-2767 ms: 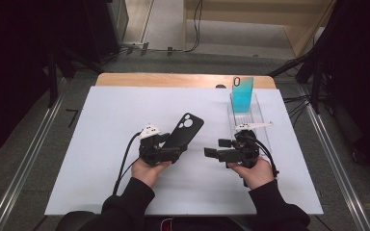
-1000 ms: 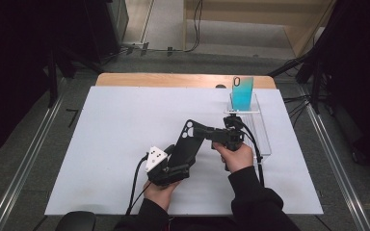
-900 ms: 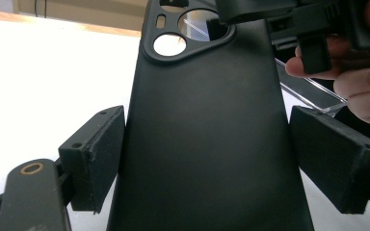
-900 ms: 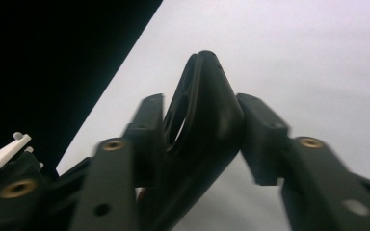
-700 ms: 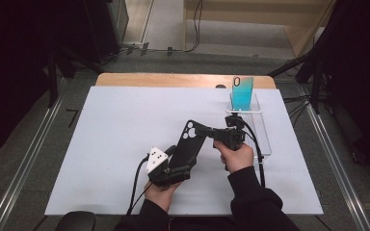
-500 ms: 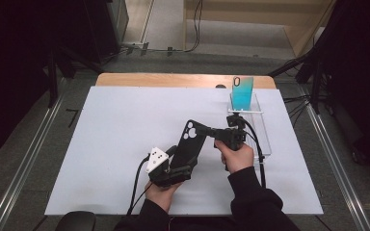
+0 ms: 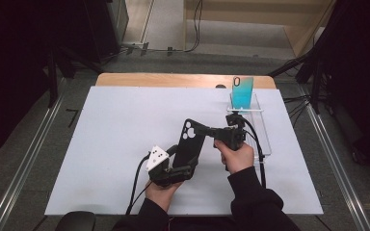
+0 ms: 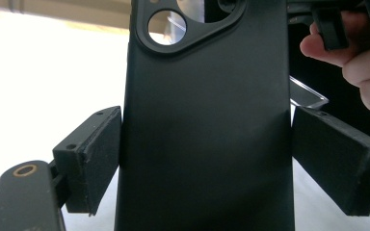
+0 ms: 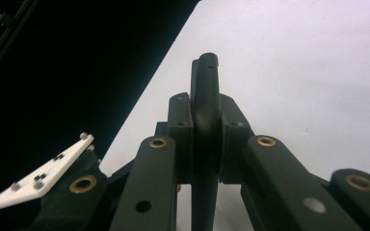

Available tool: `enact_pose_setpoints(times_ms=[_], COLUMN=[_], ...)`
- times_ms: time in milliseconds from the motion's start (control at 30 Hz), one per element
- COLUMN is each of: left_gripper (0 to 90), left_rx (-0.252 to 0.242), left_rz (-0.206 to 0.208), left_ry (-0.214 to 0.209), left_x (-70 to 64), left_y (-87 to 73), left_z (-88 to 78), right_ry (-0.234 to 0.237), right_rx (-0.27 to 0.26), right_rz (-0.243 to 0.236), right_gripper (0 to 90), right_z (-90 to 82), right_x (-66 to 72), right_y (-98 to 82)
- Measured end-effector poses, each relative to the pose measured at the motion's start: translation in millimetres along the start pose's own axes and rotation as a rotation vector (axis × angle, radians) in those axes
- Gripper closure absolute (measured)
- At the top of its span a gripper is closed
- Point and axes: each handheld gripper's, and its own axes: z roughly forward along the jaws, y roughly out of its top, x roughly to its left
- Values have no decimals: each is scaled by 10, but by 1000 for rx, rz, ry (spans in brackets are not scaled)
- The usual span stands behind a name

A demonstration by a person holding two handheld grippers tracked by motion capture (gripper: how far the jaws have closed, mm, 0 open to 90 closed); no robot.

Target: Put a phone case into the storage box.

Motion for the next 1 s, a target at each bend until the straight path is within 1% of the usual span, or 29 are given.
enact_pose_setpoints(times_ms=[67, 100, 167, 233, 267, 300, 333, 367, 400, 433, 500, 533, 567, 600, 633, 667, 700, 733, 767, 800, 833, 900, 933, 967, 1000], left_gripper=[128, 120, 120, 120, 120, 120, 120, 120, 120, 121, 121, 121, 121, 121, 121, 121, 121, 121, 142, 142, 142, 143, 144, 148, 148], left_rx=[33, 39, 34, 40, 49, 68, 103, 128, 139, 146, 164, 174, 184, 192, 200, 199, 205, 215, 236, 265, 266, 281, 280, 288, 296], left_rz=[-14, -7, 8, 3, 9, 15, 19, 28, 40, 47, 52, 52, 57, 53, 53, 58, 57, 48, 41, 45, 49, 43, 38, 43, 51], left_ry=[-6, -6, 0, -9, 1, 2, -2, 13, 7, 6, 3, 10, 7, 2, 9, 7, 6, -15, -45, -46, -52, -65, -79, -93, -96], left_x=[16, 20, 16, 25, 26, 30, 36, 36, 37, 39, 46, 44, 53, 60, 68, 77, 87, 114, 136, 167, 183, 235, 249, 264, 267], left_y=[26, 34, 57, 94, 114, 134, 155, 176, 191, 207, 244, 264, 287, 309, 338, 354, 375, 396, 410, 434, 443, 484, 496, 520, 536], left_z=[10, 10, -5, -18, -19, -17, -7, 0, -6, -8, -11, -13, -21, -23, -31, -37, -43, -45, -38, -33, -37, -47, -50, -52, -54], right_ry=[-7, -9, -14, -25, -28, -31, -33, -36, -29, -39, -54, -66, -76, -84, -91, -96, -97, -100, -102, -104, -100, -96, -93, -89, -86], right_rx=[4, 8, 4, 3, -5, -7, -8, -11, -11, -12, -17, -18, -21, -22, -23, -24, -24, -22, -22, -21, -16, -13, -12, -13, -13], right_rz=[-9, -15, -23, -29, -36, -34, -42, -47, -55, -66, -90, -104, -123, -135, -141, -156, -160, -171, -180, -186, -196, -227, -242, -252, -264], right_gripper=[777, 777, 777, 777, 776, 777, 776, 776, 776, 776, 776, 776, 776, 776, 776, 776, 776, 776, 776, 776, 776, 776, 776, 776, 776], right_z=[-2, -1, -2, -17, -22, -32, -42, -50, -59, -61, -70, -75, -80, -87, -94, -102, -107, -115, -125, -131, -140, -151, -159, -163, -166], right_x=[24, 33, 35, 39, 35, 37, 35, 39, 41, 48, 69, 82, 92, 101, 109, 110, 113, 112, 114, 113, 112, 116, 122, 126, 134], right_y=[2, 2, 2, 7, 10, 14, 17, 21, 25, 25, 24, 24, 24, 23, 21, 21, 20, 19, 16, 15, 15, 11, 9, 7, 5])
